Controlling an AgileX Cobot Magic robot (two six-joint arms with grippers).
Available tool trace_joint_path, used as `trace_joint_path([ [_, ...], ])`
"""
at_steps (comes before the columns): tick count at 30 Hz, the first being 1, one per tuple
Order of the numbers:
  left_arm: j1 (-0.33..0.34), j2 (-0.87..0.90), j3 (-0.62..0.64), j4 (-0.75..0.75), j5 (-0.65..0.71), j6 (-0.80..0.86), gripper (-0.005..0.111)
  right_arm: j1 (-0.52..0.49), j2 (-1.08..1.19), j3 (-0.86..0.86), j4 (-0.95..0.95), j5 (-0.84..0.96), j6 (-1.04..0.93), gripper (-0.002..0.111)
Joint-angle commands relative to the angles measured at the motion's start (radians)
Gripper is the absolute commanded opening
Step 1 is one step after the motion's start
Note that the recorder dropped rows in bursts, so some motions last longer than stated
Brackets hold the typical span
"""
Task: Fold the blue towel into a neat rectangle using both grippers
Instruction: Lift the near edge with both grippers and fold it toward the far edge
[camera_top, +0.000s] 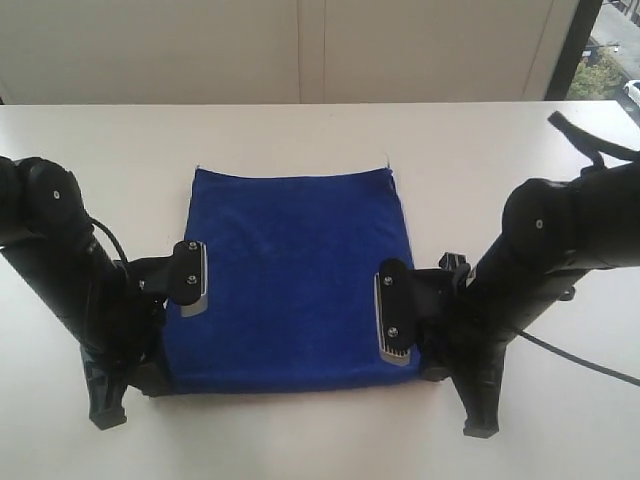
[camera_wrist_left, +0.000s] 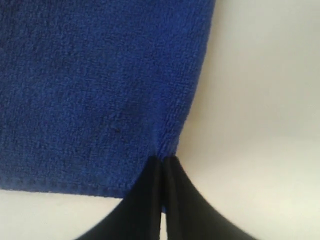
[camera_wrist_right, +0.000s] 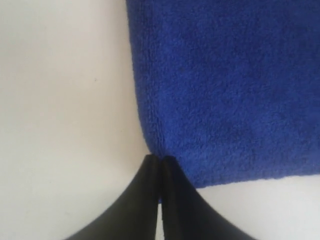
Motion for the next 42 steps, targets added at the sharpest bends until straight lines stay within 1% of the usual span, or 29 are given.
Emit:
trace_joint_path([
  [1,0.001,-0.066,0.009,-0.005,0.123,0.007,0.0,-0.001,-0.07,0.003,0.002,0.054,0.014,0.0],
  [5,0.001,-0.116,0.009,-0.044,0.193,0.005,0.0,-0.001,-0.126,0.003,0.002,0.142,0.013,0.0],
  [12,0.001,-0.123,0.009,-0.044,0.343,-0.052,0.0,0.001,-0.179,0.003,0.006,0.306,0.021,0.0],
  [17,0.001,-0.14,0.007,-0.044,0.358,-0.13,0.0,0.0,-0.213,0.003,0.006,0.286,0.044,0.0],
  [20,0.001,-0.167,0.007,-0.044,0.328,-0.143,0.0,0.0,-0.229,0.003,0.001,0.228,0.044,0.0],
  [24,0.001,-0.212,0.007,-0.044,0.2,-0.234,0.0,0.0,-0.234,0.003,-0.002,0.096,0.044,0.0],
  [26,0.001,-0.226,0.001,-0.03,0.16,-0.247,0.0,0.0,-0.234,0.003,-0.002,0.043,0.044,0.0],
  [32,0.001,-0.23,-0.081,0.049,0.083,-0.31,0.0,0.0,-0.232,0.003,-0.002,-0.168,0.046,0.0],
  [36,0.001,-0.228,-0.136,0.124,0.036,-0.362,0.0,0.0,-0.214,-0.006,-0.002,-0.277,0.061,0.0],
  [39,0.001,-0.218,-0.166,0.139,0.012,-0.362,0.0,0.0,-0.191,-0.024,-0.002,-0.333,0.062,0.0],
  [42,0.001,-0.188,-0.179,0.143,-0.06,-0.364,0.0,0.0,-0.169,-0.043,-0.002,-0.387,0.065,0.0],
])
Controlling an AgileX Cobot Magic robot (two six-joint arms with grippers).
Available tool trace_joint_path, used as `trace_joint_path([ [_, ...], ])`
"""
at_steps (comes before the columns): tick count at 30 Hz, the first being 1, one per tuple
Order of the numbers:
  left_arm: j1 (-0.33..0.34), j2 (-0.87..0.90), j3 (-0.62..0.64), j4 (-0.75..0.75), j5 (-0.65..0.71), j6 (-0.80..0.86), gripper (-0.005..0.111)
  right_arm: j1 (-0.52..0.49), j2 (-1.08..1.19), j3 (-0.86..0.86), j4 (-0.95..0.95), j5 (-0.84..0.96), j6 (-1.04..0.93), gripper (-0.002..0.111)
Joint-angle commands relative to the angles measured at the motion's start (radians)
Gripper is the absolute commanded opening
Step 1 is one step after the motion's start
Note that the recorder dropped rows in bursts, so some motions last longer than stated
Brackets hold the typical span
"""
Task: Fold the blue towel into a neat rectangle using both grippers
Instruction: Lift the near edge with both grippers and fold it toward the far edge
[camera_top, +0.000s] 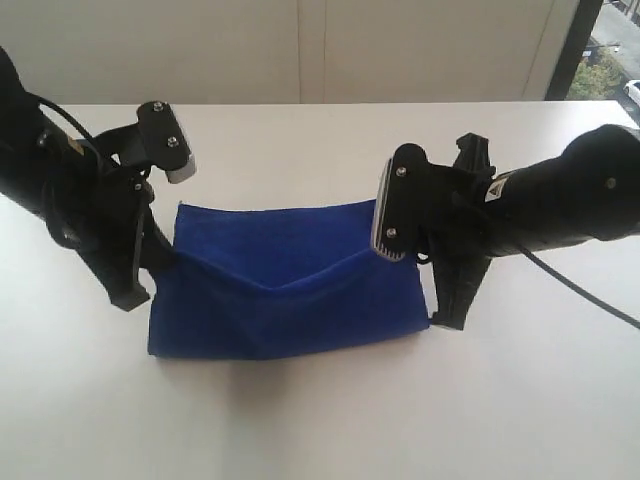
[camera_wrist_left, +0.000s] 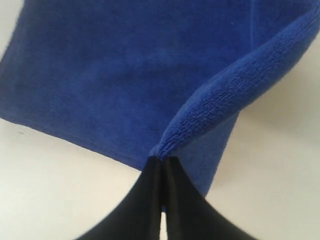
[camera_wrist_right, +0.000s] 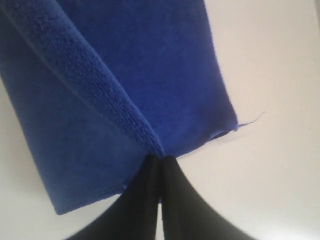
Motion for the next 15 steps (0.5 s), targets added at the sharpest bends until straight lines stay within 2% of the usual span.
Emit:
trace_joint_path([
  [1,0.001,0.038,-0.024,0.007,-0.074,-0.015,0.0,0.0,0.031,-0.033,0.0,-0.092,0.012,0.0],
  [9,0.041,0.104,-0.066,0.023,-0.196,-0.045,0.0,-0.002,0.12,-0.086,0.003,-0.2,0.036,0.0],
  [15,0.043,0.161,-0.076,0.023,-0.292,-0.016,0.0,-0.02,0.204,-0.132,0.003,-0.257,0.057,0.0],
])
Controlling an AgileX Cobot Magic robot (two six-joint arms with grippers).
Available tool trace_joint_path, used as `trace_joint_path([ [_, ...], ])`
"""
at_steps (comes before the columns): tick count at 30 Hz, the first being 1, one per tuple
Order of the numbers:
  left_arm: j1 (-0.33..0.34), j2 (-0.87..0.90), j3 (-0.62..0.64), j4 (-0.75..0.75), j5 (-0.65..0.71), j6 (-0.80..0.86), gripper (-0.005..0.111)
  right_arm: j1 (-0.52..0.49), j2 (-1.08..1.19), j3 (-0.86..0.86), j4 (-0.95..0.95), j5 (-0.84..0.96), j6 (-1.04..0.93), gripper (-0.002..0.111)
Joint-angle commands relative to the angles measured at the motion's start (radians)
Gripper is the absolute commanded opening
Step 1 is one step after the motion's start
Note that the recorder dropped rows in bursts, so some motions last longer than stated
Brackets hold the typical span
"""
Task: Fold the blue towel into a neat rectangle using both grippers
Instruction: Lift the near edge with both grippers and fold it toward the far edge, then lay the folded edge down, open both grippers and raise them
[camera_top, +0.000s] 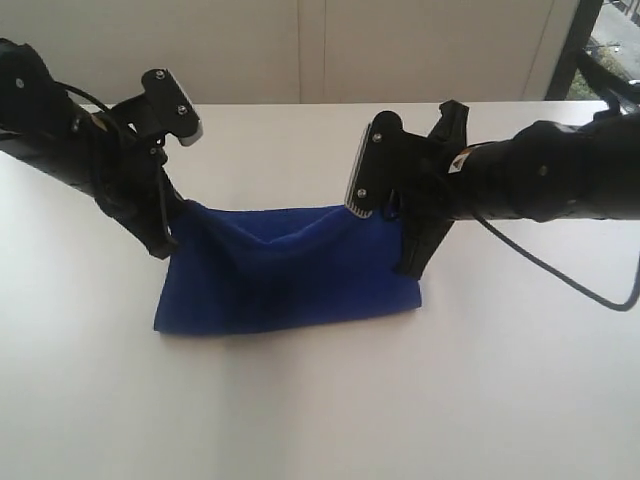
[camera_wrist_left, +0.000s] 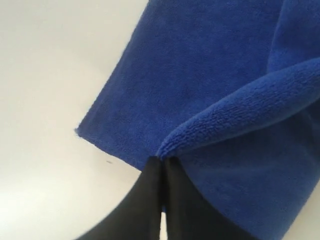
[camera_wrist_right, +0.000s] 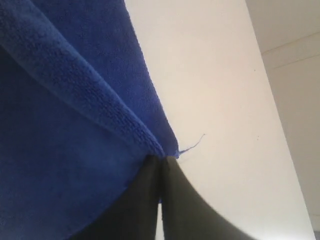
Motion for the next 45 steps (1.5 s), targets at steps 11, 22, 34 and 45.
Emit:
trace_joint_path([
  [11,0.038,0.108,-0.006,-0.003,-0.227,0.027,0.0,-0.059,0.178,-0.12,0.003,-0.125,0.034,0.0],
  [22,0.043,0.177,-0.006,-0.003,-0.357,0.068,0.0,-0.059,0.284,-0.161,0.005,-0.267,0.034,0.0],
  [34,0.058,0.181,-0.006,-0.003,-0.383,0.099,0.0,-0.059,0.304,-0.161,0.057,-0.344,0.032,0.0],
  [45,0.062,0.181,-0.006,-0.003,-0.392,0.145,0.0,-0.059,0.35,-0.161,0.057,-0.351,0.032,0.0],
])
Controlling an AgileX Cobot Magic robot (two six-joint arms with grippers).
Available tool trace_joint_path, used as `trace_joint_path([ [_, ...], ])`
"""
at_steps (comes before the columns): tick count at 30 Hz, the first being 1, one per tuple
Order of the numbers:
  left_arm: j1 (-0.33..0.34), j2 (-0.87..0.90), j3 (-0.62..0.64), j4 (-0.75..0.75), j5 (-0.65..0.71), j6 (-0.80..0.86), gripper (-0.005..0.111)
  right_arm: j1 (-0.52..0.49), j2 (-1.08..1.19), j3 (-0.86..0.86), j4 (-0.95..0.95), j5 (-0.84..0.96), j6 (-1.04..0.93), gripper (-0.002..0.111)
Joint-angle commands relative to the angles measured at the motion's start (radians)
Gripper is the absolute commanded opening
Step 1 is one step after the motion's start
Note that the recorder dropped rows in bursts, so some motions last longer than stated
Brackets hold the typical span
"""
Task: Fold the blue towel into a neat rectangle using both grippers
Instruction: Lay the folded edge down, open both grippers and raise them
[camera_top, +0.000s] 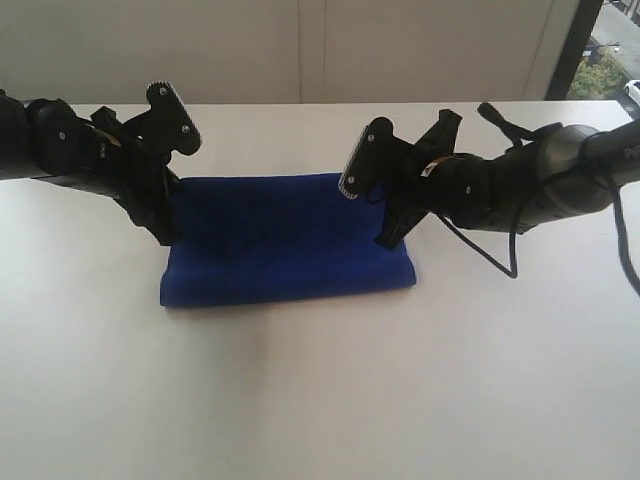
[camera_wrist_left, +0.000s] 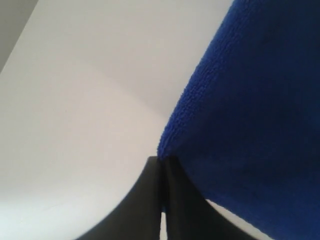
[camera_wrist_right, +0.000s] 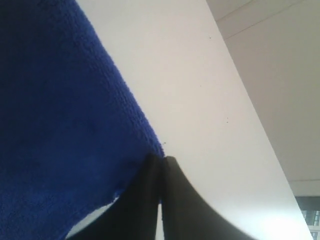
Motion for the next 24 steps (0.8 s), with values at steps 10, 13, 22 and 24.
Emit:
trace_joint_path([
  [10,0.004,-0.002,-0.006,-0.003,0.003,0.017,0.008,-0.006,0.013,-0.007,0.006,-0.031,0.007,0.0],
  [13,0.004,-0.002,-0.006,-0.003,0.009,0.017,0.028,-0.006,0.013,-0.007,0.006,-0.031,0.007,0.007],
  [22,0.004,-0.002,-0.006,-0.017,0.019,0.017,0.055,-0.006,0.013,-0.007,0.008,-0.042,0.009,0.045],
  [24,0.004,-0.005,-0.006,-0.02,0.035,0.006,0.055,-0.006,0.003,-0.007,0.049,-0.047,0.011,0.045],
])
